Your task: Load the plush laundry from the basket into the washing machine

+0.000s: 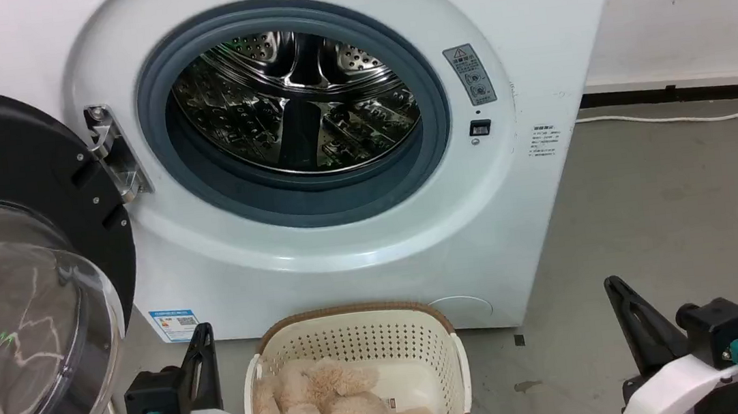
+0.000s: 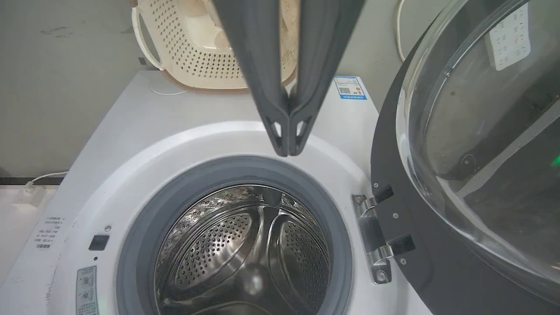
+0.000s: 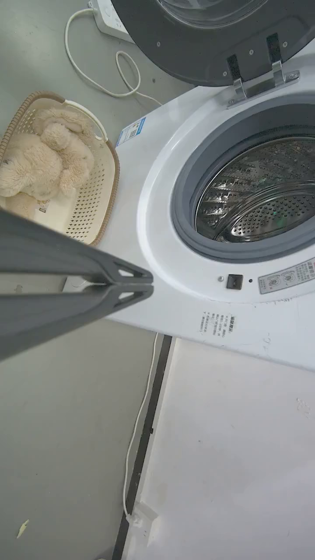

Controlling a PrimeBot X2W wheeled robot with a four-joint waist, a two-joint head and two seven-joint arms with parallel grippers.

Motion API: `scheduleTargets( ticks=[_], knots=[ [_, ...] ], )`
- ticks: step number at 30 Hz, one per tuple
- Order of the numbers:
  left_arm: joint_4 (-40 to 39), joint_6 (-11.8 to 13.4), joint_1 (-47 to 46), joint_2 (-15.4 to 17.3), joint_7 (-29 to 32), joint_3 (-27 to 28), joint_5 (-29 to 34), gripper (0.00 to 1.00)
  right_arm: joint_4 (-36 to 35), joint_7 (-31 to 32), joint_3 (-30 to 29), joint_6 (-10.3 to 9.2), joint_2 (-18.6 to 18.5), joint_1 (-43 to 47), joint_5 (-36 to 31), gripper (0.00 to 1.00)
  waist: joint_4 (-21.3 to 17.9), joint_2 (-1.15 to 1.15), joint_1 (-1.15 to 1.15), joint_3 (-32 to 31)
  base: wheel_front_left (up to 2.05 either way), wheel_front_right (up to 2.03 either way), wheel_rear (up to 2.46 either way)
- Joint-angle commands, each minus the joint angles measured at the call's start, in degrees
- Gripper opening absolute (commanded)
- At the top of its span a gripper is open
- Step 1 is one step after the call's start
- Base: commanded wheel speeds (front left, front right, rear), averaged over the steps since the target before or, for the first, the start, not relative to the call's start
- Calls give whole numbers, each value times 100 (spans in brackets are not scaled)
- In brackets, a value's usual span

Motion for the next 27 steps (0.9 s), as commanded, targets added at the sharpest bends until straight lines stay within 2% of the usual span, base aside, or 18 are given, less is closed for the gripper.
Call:
scheduleTargets(
  ticks=[1, 27],
  knots=[
    [-16, -25, -85, -1, 2, 5, 9, 0, 12, 2, -1, 3, -4, -68, -42, 0, 0, 0, 0, 0, 0, 0, 0],
    [-16, -25, -85, -1, 2, 5, 9, 0, 12, 2, -1, 3, -4, -68, -42, 0, 0, 0, 0, 0, 0, 0, 0]
  ],
)
